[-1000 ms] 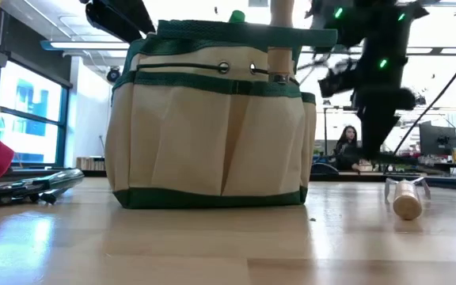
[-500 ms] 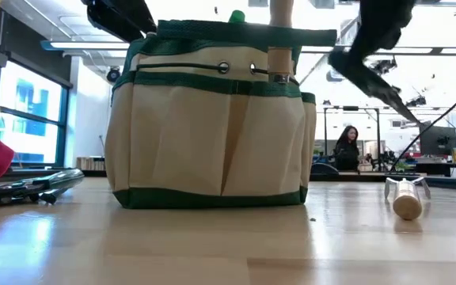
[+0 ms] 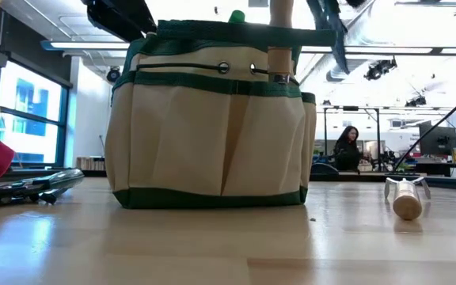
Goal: Pick & Place Garden tools in Gardening bag
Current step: Put the right shear scissors into the gardening bag
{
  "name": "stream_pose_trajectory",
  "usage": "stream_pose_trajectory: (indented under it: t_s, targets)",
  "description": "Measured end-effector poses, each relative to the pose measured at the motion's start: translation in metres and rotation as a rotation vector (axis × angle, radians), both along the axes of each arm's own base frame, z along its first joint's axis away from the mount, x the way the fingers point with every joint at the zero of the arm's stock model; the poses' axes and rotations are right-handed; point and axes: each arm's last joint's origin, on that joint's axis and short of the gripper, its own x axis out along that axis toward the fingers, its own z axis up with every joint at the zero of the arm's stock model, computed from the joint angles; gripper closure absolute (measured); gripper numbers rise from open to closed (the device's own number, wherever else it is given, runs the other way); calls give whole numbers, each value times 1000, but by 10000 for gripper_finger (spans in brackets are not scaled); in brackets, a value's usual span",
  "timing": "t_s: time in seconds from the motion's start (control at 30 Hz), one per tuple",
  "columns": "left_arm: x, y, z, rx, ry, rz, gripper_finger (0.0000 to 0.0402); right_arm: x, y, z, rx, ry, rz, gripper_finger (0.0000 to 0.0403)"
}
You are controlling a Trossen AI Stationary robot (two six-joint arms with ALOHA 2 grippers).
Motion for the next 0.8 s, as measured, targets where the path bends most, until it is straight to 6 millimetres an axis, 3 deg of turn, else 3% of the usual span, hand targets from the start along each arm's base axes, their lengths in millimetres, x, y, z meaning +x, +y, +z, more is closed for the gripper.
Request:
stream_pose_trajectory:
  t_s: [0.1, 0.27, 0.57, 0.7, 0.8]
  targets:
    - [0, 0, 0, 0, 0, 0, 80, 0, 12, 4, -25, -86, 72, 367]
    - [0, 0, 0, -1, -1, 0, 80, -2, 29, -7, -15, -166, 164, 367]
    - [4, -2, 3, -34, -59, -1, 80, -12, 39, -55, 21, -482, 209, 367]
    - [5, -3, 4, -58, -67, -13, 80, -19, 38, -76, 16, -476, 157, 367]
    - [6, -3, 4, -77, -80, -2, 80, -21, 38, -79, 10, -475, 132, 367]
